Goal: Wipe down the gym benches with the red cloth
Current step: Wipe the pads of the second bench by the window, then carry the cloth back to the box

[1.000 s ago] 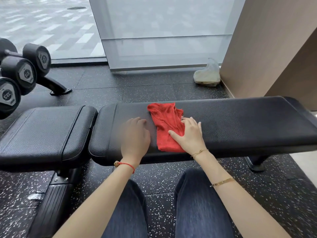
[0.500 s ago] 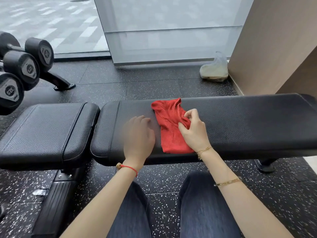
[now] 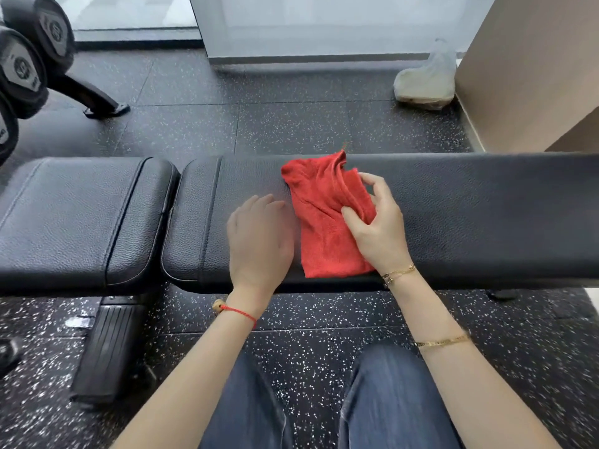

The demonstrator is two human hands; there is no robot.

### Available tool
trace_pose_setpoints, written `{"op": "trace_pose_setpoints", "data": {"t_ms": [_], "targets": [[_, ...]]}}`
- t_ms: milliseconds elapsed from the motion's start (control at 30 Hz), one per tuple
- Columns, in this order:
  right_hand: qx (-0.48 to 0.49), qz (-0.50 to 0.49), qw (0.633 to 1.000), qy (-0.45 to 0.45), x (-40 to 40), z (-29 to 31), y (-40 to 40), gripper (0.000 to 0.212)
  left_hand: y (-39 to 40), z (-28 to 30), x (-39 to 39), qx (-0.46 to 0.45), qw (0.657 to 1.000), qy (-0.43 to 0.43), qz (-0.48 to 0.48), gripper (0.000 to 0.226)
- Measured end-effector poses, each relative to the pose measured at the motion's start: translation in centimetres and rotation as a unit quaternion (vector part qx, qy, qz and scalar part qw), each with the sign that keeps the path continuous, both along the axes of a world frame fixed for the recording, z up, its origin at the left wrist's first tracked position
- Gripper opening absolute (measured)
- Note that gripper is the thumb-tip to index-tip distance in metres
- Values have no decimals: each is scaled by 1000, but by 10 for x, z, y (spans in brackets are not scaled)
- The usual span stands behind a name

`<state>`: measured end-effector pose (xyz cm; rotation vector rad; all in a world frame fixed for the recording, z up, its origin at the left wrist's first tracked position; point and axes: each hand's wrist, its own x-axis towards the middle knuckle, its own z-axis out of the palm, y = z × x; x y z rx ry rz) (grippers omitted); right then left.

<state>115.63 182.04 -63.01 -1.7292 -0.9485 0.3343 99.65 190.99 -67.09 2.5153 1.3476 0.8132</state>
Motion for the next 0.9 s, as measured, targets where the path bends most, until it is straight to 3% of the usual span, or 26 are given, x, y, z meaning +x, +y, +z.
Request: {"op": "trace_pose_setpoints", "data": {"t_ms": [133, 267, 733, 900], "targets": [[-38, 8, 998, 41, -9, 39, -9, 43, -10, 33, -5, -99, 995, 29, -1, 36], [-77, 14, 994, 78, -20, 99, -33, 45, -33, 100, -23, -122, 992, 32, 15, 34], [-89, 46, 980, 174, -93, 419, -141, 48, -137, 453, -115, -155, 988, 16, -1, 29], [-72, 61, 980, 174, -112, 502, -166, 46, -167, 531, -149, -183, 983, 9, -9, 28]]}}
